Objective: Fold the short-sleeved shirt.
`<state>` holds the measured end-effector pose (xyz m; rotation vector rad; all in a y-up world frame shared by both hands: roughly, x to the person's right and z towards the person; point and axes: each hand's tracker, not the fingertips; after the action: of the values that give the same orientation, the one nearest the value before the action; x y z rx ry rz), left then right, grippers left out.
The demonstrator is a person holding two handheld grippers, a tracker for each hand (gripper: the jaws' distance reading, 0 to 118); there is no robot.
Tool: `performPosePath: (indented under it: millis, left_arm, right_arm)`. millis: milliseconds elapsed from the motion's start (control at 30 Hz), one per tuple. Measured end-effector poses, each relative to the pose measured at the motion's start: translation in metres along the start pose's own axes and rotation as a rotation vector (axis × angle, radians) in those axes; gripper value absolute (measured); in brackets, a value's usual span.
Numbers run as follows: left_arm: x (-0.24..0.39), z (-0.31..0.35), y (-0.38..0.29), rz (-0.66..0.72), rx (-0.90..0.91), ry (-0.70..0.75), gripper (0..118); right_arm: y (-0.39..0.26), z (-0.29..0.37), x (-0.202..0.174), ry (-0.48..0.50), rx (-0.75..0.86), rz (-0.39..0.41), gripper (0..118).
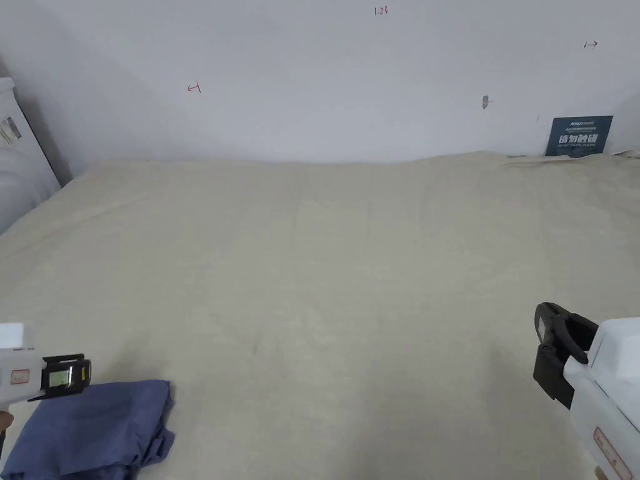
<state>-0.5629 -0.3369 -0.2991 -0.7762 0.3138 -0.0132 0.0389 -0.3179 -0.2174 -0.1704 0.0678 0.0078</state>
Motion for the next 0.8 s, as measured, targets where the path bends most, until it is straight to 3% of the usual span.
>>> performPosePath:
  millis: [433,600,800]
  left_arm:
    - [0.08,0.132,0.02,-0.062,0.513,-0.051,118]
    - [0.114,0.165,0.011,-0.009,0.71,-0.152,118]
    - [0.155,0.176,-0.006,0.041,0.799,-0.24,118]
  right_arm:
    - [0.032,0.019,0.009,0.018,0.063,0.016,0]
    - [0.037,0.024,0.02,0.01,0.084,0.019,0]
    - [0.037,0.033,0.032,-0.008,0.099,0.017,0]
